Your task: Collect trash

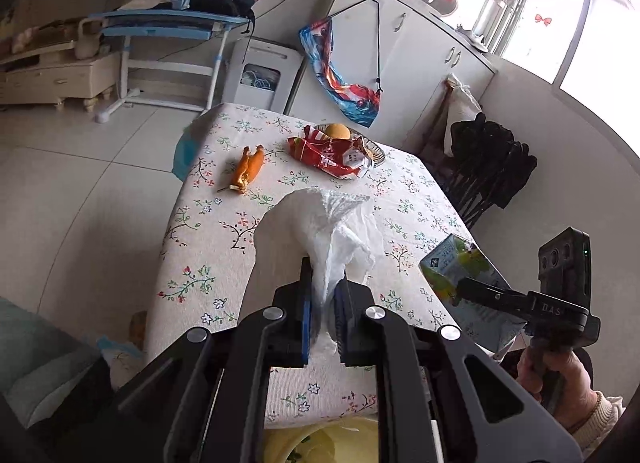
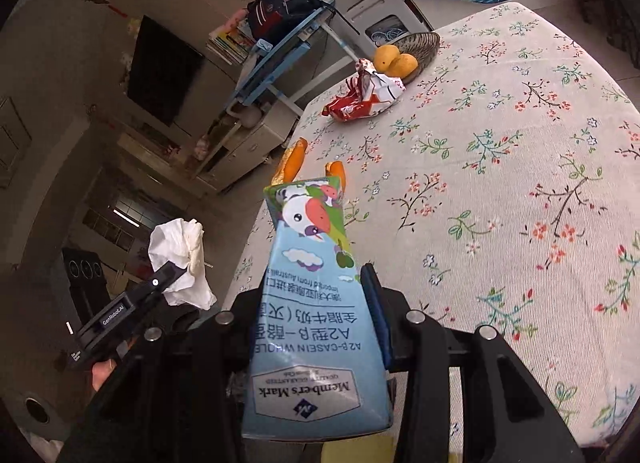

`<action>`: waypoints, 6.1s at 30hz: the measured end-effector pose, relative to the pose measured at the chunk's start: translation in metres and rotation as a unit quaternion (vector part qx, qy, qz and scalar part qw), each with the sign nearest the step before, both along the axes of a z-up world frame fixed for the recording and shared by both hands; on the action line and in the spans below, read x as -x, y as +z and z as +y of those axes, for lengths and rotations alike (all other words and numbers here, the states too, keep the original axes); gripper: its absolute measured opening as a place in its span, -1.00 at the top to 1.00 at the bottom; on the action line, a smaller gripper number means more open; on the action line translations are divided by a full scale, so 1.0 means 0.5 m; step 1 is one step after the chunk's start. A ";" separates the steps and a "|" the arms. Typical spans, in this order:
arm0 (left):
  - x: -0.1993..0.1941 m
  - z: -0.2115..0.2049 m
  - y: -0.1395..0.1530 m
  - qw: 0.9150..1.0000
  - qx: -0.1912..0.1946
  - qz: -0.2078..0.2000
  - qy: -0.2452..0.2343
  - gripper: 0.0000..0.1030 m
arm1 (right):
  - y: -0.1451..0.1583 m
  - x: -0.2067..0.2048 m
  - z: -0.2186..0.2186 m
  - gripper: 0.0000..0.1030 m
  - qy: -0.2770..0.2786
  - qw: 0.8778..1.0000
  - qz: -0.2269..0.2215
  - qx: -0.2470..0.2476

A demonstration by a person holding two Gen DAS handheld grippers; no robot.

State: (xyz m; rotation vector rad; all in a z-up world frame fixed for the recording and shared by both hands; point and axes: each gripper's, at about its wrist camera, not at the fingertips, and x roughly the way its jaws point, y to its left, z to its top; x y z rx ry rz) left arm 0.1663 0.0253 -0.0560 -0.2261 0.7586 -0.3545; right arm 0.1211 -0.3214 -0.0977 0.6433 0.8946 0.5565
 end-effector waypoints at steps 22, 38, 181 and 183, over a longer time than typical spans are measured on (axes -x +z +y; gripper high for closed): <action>0.123 -0.016 0.052 0.997 -0.053 -0.054 0.002 0.80 | -0.082 0.195 0.203 0.18 0.183 0.973 0.060 0.126; 0.183 -0.026 0.060 0.996 -0.064 -0.057 -0.010 0.80 | -0.098 0.218 0.174 -0.13 0.139 0.975 0.055 0.165; -0.304 -0.017 -0.028 0.979 -0.190 -0.006 0.078 -0.54 | -0.063 -0.235 0.244 0.51 0.055 0.964 -0.040 0.255; -0.323 -0.027 -0.034 0.978 -0.193 -0.004 0.074 -0.54 | -0.063 -0.236 0.235 0.58 0.056 0.965 -0.038 0.254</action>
